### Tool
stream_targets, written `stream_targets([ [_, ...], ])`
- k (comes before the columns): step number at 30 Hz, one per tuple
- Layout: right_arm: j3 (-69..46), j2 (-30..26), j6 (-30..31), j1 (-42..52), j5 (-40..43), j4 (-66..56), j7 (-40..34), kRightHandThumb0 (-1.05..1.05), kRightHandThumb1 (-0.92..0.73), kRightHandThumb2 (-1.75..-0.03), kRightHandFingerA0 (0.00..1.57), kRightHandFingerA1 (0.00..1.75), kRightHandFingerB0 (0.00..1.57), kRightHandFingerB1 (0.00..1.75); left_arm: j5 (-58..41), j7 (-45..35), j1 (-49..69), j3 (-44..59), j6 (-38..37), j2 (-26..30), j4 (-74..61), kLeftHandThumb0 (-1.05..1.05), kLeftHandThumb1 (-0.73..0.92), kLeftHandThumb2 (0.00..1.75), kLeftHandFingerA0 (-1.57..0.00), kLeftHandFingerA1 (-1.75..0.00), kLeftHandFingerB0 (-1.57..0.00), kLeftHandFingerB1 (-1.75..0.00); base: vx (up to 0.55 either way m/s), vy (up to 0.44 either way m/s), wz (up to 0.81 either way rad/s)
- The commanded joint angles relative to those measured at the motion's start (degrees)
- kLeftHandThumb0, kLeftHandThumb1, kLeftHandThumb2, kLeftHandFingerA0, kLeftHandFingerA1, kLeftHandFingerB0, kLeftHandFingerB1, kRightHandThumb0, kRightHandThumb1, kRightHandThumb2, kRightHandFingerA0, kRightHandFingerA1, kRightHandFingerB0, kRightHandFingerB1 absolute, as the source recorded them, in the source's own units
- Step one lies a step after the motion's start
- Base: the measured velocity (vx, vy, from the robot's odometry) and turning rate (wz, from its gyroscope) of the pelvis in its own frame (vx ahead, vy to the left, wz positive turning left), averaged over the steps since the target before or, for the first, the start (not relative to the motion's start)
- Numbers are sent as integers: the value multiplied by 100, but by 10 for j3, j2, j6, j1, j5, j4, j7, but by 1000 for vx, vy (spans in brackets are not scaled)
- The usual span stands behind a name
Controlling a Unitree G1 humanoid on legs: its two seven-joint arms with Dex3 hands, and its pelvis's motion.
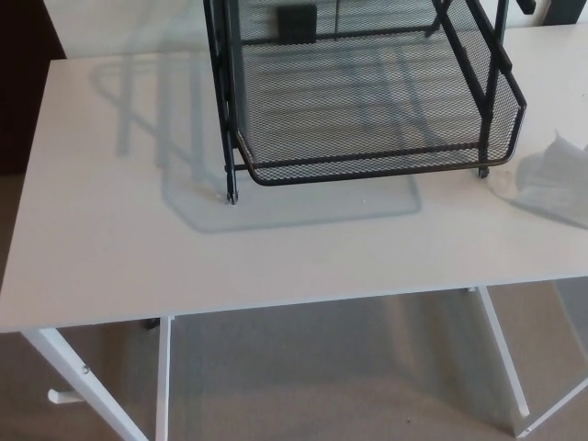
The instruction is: The robot walks towards a desk on which a file tray is kept in the middle and a toilet paper roll is kept on its right. The robot uses its right hand to hook on finger in the gap of the roll and grabs it, lifts it and places it on the tray.
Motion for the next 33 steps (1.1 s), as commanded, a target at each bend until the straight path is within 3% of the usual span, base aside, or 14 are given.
stream_targets([
  [1,-2,2,-2,3,0,3,-5,-73,-46,-88,5,51,3,27,-4,-4,1,0,-18,9,-2,-76,92,67,-1,-86,-1,-76,0,0,0],
  [6,0,6,-1,-2,-1,4,-6,-73,-46,-88,5,51,3,27,-6,-4,5,3,-17,12,-4,-76,92,67,-1,-86,-1,-76,0,0,0],
  [7,-156,-88,51,-100,127,-80,-84,-103,-46,-46,12,144,2,145,-83,7,-36,82,-12,14,-14,-70,71,117,-39,-77,-1,-58,0,0,0],
  [8,-201,-114,66,-128,163,-104,-106,-103,-46,-46,12,144,2,145,-105,10,-47,104,-11,14,-17,-70,71,117,-39,-77,-1,-58,0,0,0],
  [9,-228,-113,82,-123,180,-124,-104,-51,-11,-81,16,70,0,63,-105,-10,-48,103,-11,12,-43,-75,69,118,-44,-81,-3,-61,0,0,0],
  [11,-225,-98,92,-102,163,-119,-84,-55,-45,-55,49,84,0,62,-89,-21,-39,89,-16,8,-76,-82,92,72,-32,-81,-3,-68,0,0,0],
  [15,-236,-63,90,-65,135,-117,-107,-35,-37,-91,16,63,2,55,-130,-20,-57,137,24,-11,-97,-77,92,77,-31,-90,0,-61,0,0,0],
  [16,-247,-58,117,-51,143,-138,-89,-43,-48,-54,12,73,0,47,-136,-14,-66,148,37,-14,-97,-82,76,104,-26,-77,-6,-61,0,0,0],
  [24,-261,-66,121,-44,104,-172,-132,-39,-39,-75,18,65,0,31,-125,2,-75,168,58,-20,-120,-78,92,72,-25,-86,0,-61,0,0,0],
  [25,-273,-73,117,-52,116,-171,-123,-41,-50,-54,38,91,0,29,-116,12,-73,165,60,-17,-124,-81,75,108,-32,-80,-5,-62,0,0,0],
  [26,-277,-85,124,-60,122,-170,-111,-57,-42,-72,27,76,0,15,-114,12,-71,165,56,-15,-122,-81,92,76,-28,-99,0,-78,0,0,0],
  [31,-277,-120,130,-111,110,-172,-139,-104,-32,-79,9,86,0,75,-112,11,-62,168,56,-7,-99,-78,92,77,-29,-88,0,-68,0,0,0],
  [32,-274,-123,124,-124,108,-167,-140,-105,-36,-59,19,161,0,147,-111,8,-55,168,55,-5,-104,-79,92,79,-27,-93,0,-74,0,0,0],
  [33,-263,-131,114,-152,101,-154,-142,-105,-22,-77,44,161,24,145,-109,6,-44,166,55,-3,-112,-76,72,119,-43,-82,0,-60,0,0,0],
])
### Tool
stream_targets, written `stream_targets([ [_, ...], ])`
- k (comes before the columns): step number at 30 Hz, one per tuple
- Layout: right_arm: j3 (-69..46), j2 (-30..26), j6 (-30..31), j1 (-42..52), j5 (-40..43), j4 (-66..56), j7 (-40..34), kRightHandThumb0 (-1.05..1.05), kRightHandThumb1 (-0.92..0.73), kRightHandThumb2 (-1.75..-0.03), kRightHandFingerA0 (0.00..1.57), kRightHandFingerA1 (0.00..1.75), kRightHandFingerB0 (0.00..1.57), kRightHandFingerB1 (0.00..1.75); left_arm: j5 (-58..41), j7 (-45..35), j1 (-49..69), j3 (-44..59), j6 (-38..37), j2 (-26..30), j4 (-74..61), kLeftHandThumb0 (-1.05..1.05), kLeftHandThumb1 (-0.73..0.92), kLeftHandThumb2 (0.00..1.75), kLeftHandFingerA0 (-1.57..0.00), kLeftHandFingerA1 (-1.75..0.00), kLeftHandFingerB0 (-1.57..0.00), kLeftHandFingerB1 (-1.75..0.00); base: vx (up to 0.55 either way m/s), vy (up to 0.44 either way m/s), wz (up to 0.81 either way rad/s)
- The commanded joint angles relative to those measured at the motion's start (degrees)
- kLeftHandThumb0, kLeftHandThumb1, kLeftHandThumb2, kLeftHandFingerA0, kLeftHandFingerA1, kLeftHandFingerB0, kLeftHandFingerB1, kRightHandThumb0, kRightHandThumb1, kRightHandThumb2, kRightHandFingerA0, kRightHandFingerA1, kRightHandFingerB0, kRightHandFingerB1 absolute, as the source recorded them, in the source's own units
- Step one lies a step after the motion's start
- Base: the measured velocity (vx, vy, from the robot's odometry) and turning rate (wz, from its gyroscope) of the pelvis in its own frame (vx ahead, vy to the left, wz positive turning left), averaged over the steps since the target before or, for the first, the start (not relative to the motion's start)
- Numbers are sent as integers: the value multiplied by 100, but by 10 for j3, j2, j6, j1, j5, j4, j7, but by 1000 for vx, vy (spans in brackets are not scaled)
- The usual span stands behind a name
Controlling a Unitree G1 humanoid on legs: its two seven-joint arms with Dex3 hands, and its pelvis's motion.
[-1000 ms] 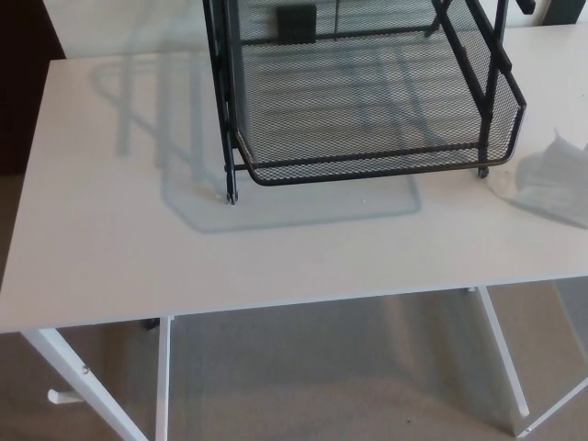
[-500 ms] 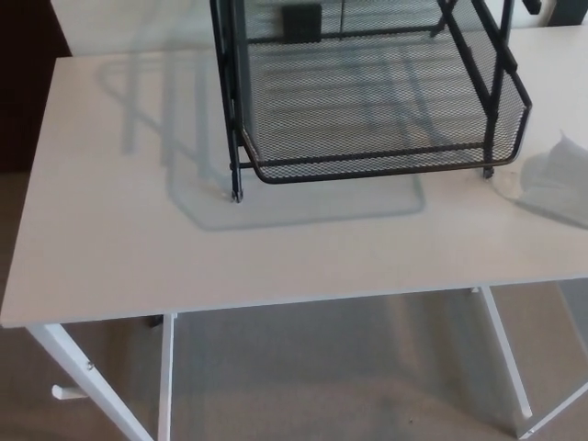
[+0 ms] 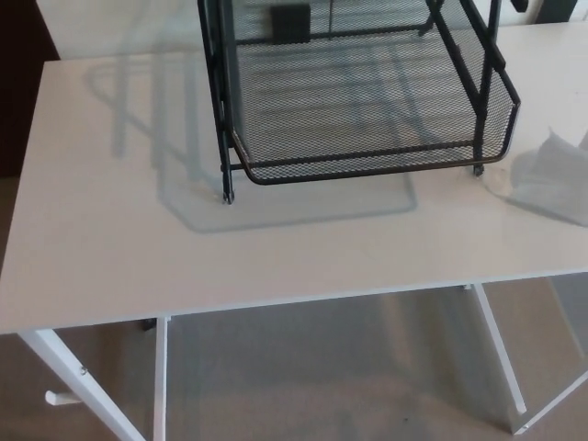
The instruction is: The robot walks towards a desk on which a file tray is kept in the middle and a toilet paper roll is kept on its right. The robot uses its right hand to hook on finger in the gap of the roll and grabs it, lifts it and places it on the tray.
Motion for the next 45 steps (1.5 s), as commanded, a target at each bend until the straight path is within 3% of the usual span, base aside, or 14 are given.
stream_targets([
  [1,25,-31,-12,-70,-8,26,-25,-105,-26,-78,74,155,40,157,-8,5,25,1,12,18,-3,-75,72,120,-42,-81,0,-59,0,0,0],
  [5,102,-30,28,-74,-27,-92,40,-105,-41,-53,60,125,30,131,-15,2,30,3,18,19,-13,-73,70,120,-37,-79,0,-59,0,0,0],
  [6,112,-26,49,-74,-21,-125,48,-86,-43,-52,49,109,12,112,-12,0,27,-1,10,19,-5,-78,92,83,-26,-82,-3,-68,0,0,0],
  [11,196,-28,102,-63,-46,-228,87,-39,-58,-61,23,46,8,21,-13,2,23,-7,16,11,-14,-75,70,119,-39,-79,0,-59,0,0,0],
  [13,226,-26,124,-65,-54,-247,96,-28,-51,-99,4,50,0,50,-12,3,27,-8,16,9,-18,-80,92,75,-28,-85,-1,-68,0,0,0],
  [19,341,-34,110,-80,-113,-246,136,-48,-59,-60,20,38,6,20,-6,11,40,-16,18,8,-31,-78,92,83,-26,-80,-4,-65,0,0,0],
  [20,353,-34,111,-85,-120,-243,137,-49,-59,-60,22,38,6,20,-6,13,42,-17,21,8,-34,-71,71,120,-34,-76,0,-58,0,0,0],
  [21,368,-35,111,-91,-125,-236,143,-48,-59,-60,22,37,6,20,-3,14,44,-21,15,9,-34,-78,92,80,-27,-90,-1,-72,0,0,0],
  [24,400,-29,128,-109,-141,-223,147,-49,-58,-61,24,36,8,22,-7,11,47,-22,12,10,-29,-72,72,120,-33,-76,0,-59,0,0,0],
  [31,447,-32,129,-126,-175,-213,173,-50,-59,-61,22,38,6,21,-10,16,49,-22,18,10,-29,-80,92,84,-28,-82,-7,-68,0,0,0],
  [32,459,-32,133,-129,-186,-218,181,-50,-59,-60,17,41,6,21,-7,18,56,-24,19,8,-39,-76,73,119,-40,-80,-4,-61,0,0,0],
  [39,474,-25,149,-137,-206,-218,185,-51,-60,-61,19,42,6,21,-7,20,57,-27,12,8,-33,-82,92,85,-32,-84,-6,-69,0,0,0],
  [44,463,-21,144,-142,-206,-213,181,-51,-60,-61,18,42,7,21,-6,18,58,-30,5,9,-26,-77,72,118,-38,-79,-5,-61,0,0,0],
  [45,458,-20,139,-144,-206,-212,176,-51,-61,-61,18,39,7,21,-10,17,59,-27,10,9,-28,-81,92,84,-28,-82,-6,-68,0,0,0],
])
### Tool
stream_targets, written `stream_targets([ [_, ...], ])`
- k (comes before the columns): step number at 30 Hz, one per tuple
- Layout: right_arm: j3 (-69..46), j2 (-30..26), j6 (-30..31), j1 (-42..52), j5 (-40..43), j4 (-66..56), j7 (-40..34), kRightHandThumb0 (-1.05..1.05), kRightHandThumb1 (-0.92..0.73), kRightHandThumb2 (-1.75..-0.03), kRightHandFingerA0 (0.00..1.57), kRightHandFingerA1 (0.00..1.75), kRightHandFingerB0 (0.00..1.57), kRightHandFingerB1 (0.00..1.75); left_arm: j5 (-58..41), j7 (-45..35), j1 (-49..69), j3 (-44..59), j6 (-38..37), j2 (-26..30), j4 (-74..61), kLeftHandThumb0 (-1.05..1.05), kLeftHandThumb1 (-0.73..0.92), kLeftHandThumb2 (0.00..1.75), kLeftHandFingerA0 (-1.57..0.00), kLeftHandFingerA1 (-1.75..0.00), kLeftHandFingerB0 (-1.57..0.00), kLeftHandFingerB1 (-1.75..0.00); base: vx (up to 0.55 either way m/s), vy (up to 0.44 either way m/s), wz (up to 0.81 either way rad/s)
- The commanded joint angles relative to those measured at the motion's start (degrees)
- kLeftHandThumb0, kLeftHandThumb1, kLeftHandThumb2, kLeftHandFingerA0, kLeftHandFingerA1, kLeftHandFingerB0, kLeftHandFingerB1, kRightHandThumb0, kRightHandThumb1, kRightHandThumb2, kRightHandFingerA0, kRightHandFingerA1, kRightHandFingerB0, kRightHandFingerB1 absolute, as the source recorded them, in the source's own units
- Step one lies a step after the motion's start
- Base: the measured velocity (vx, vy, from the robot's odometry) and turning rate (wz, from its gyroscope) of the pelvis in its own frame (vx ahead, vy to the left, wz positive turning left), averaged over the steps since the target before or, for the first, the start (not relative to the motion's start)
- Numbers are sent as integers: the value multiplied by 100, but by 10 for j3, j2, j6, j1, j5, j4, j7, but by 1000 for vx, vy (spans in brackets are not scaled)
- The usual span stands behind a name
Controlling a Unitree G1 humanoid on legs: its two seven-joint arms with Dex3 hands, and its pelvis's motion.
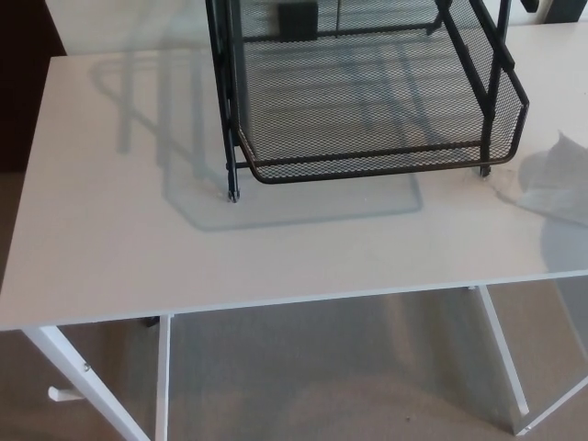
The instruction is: The robot walks towards a desk on which a file tray is kept in the middle and a toilet paper roll is kept on its right. The robot uses its right hand to hook on finger in the gap of the roll and grabs it, lifts it and places it on the tray.
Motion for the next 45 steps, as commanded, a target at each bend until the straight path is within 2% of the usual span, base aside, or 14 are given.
stream_targets([
  [1,-10,-2,5,-5,-16,9,6,-51,-61,-61,18,39,7,21,-5,4,4,2,3,6,1,-81,92,84,-28,-82,-6,-68,0,0,0],
  [9,-9,4,-20,-17,-27,19,-1,-53,-60,-60,24,40,9,22,-1,3,8,-2,-6,8,5,-82,92,85,-31,-84,-8,-70,0,0,0],
  [10,-11,6,-24,-14,-27,16,-4,-54,-61,-58,24,40,7,27,-1,2,8,-1,-6,8,8,-77,73,121,-37,-78,-2,-60,0,0,0],
  [11,-9,7,-23,-13,-30,12,-5,-54,-60,-60,24,42,9,23,1,4,9,-3,-7,9,8,-82,92,86,-30,-83,-8,-69,0,0,0],
  [14,-7,12,-33,-14,-35,13,-4,-55,-61,-58,25,44,7,28,-1,9,8,0,-5,9,16,-77,73,119,-41,-80,-6,-62,0,0,0],
  [16,-7,17,-35,-15,-37,12,-5,-54,-59,-60,21,44,9,23,-1,7,8,1,-10,11,26,-82,92,84,-31,-84,-8,-70,0,0,0],
  [17,-10,15,-33,-6,-36,-3,-5,-54,-59,-60,22,47,10,24,-2,10,9,1,-5,9,22,-75,73,121,-35,-78,0,-60,0,0,0],
  [18,-10,14,-34,-4,-36,-13,0,-53,-59,-60,20,47,9,23,-2,9,7,1,-6,10,29,-78,92,79,-28,-93,-1,-74,0,0,0],
  [21,-11,14,-32,-2,-37,-16,1,-53,-59,-60,20,47,9,23,-2,8,6,1,-7,11,32,-78,92,79,-28,-93,-1,-74,0,0,0],
  [24,-10,22,-34,-4,-40,-20,-2,-52,-58,-59,17,45,10,23,-5,4,12,4,-8,11,30,-75,73,121,-33,-76,0,-60,0,0,0],
  [27,-10,23,-42,2,-40,-12,1,-34,-46,-99,1,52,0,50,-1,8,10,1,-11,12,36,-73,73,121,-37,-78,-1,-60,0,0,0],
  [28,-8,23,-43,2,-42,-10,3,-34,-46,-99,1,52,0,50,-1,11,9,1,-8,12,36,-80,92,84,-33,-86,-10,-71,0,0,0],
  [29,-8,24,-44,2,-41,-6,4,-50,-57,-60,15,48,9,24,0,12,8,1,-9,12,40,-78,73,118,-42,-81,-7,-62,0,0,0],
  [45,46,19,-42,2,-97,30,20,-56,-46,-79,20,55,9,41,7,17,0,-14,-16,18,58,-75,92,78,-34,-83,-11,-68,0,0,0],
])
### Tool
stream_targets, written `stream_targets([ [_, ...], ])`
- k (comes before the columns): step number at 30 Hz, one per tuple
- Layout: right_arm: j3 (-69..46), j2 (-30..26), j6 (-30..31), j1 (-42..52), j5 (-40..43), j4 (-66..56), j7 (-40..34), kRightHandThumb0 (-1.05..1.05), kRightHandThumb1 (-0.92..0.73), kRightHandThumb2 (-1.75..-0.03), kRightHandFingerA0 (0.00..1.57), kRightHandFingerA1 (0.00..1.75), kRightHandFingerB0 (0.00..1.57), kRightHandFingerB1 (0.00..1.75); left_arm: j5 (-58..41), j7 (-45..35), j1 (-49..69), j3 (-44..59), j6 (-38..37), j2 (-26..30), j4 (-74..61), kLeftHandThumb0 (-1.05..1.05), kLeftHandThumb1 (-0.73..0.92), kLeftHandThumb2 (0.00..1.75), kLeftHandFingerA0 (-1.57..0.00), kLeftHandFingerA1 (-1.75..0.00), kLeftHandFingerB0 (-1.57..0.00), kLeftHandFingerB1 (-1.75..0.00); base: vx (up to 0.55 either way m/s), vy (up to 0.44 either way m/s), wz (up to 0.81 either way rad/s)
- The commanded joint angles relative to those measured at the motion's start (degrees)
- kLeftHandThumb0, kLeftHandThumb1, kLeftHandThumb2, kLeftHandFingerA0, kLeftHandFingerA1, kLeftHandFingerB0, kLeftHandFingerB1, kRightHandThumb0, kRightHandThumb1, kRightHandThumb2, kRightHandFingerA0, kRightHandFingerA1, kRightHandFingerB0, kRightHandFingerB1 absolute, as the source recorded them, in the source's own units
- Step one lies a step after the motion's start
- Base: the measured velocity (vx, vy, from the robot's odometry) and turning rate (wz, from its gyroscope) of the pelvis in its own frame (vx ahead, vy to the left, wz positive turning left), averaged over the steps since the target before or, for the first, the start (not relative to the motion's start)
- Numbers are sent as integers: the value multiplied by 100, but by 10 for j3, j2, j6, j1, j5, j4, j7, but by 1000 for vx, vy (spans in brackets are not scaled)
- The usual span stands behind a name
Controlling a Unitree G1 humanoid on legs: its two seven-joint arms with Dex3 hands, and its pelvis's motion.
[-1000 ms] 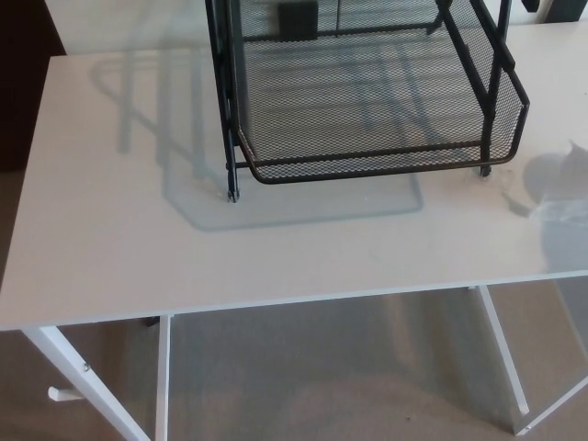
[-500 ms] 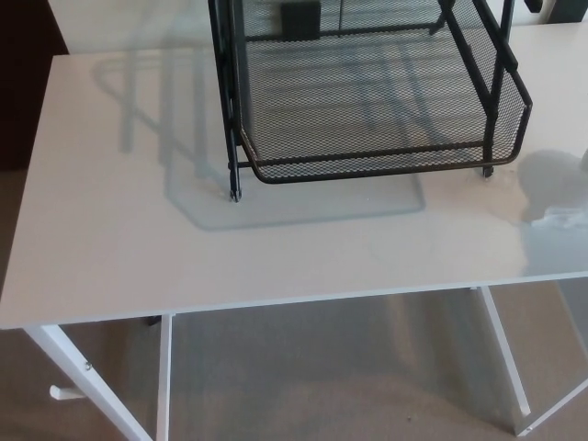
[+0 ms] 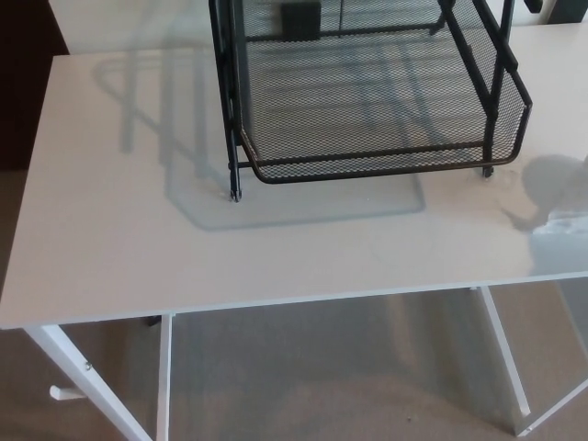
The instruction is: The robot walks towards a desk on which a file tray is kept in the middle and a toilet paper roll is kept on its right. The robot uses its right hand to hook on finger in the gap of the roll and grabs it, lifts it and places it on the tray.
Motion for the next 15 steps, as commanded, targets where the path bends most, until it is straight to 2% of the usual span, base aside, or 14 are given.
stream_targets([
  [1,18,-1,-3,15,-32,17,7,-56,-46,-79,23,55,10,41,7,4,1,-6,-17,15,1,-75,92,79,-33,-83,-10,-68,0,0,0],
  [3,31,0,-13,15,-48,16,-1,-54,-48,-82,44,63,14,42,7,8,1,-8,-13,15,-2,-74,92,79,-35,-85,-12,-69,0,0,0],
  [4,38,1,-25,13,-55,19,-6,-46,-65,-60,54,58,25,29,8,7,4,-9,-14,15,-5,-75,92,80,-34,-85,-12,-70,0,0,0],
  [5,43,0,-35,13,-59,21,-8,-42,-66,-60,66,66,27,29,8,7,2,-11,-15,16,-4,-73,92,80,-36,-85,-13,-70,0,0,0],
  [6,47,2,-46,13,-65,21,-18,-33,-67,-60,82,86,39,33,11,10,-2,-15,-16,17,-1,-73,92,82,-38,-88,-16,-72,0,0,0],
  [7,50,7,-49,13,-70,20,-30,-33,-67,-60,82,86,39,33,14,13,-1,-17,-18,17,-1,-73,92,82,-38,-88,-16,-72,0,0,0],
  [8,54,9,-57,16,-75,24,-43,-28,-67,-60,87,102,43,35,15,12,-5,-20,-19,19,4,-73,92,82,-37,-85,-16,-70,0,0,0],
  [9,54,9,-58,16,-76,25,-44,-28,-67,-60,87,102,43,35,14,12,-5,-21,-19,19,5,-73,92,82,-37,-85,-16,-70,0,0,0],
  [10,63,15,-57,14,-89,24,-55,-21,-68,-61,79,124,53,39,12,13,-7,-20,-16,19,8,-72,92,81,-37,-85,-17,-69,0,0,0],
  [11,77,15,-73,20,-114,25,-92,-19,-71,-60,72,98,77,45,13,13,-6,-22,-18,19,6,-73,92,81,-37,-85,-20,-71,0,0,0],
  [12,92,16,-83,21,-138,28,-117,-24,-70,-64,71,136,86,50,11,13,-5,-22,-16,19,4,-73,92,81,-37,-88,-20,-72,0,0,0],
  [13,97,16,-85,20,-144,29,-123,-24,-70,-64,71,136,86,50,11,13,-5,-22,-15,19,4,-73,92,81,-37,-88,-20,-72,0,0,0],
  [14,103,19,-83,19,-148,32,-129,-24,-66,-69,78,135,92,60,11,13,-3,-23,-14,17,-1,-72,92,81,-38,-88,-24,-75,0,0,0],
  [15,110,21,-85,17,-156,36,-139,-23,-64,-68,79,134,96,64,11,13,-2,-24,-13,16,-3,-72,92,81,-37,-87,-22,-73,0,0,0],
])
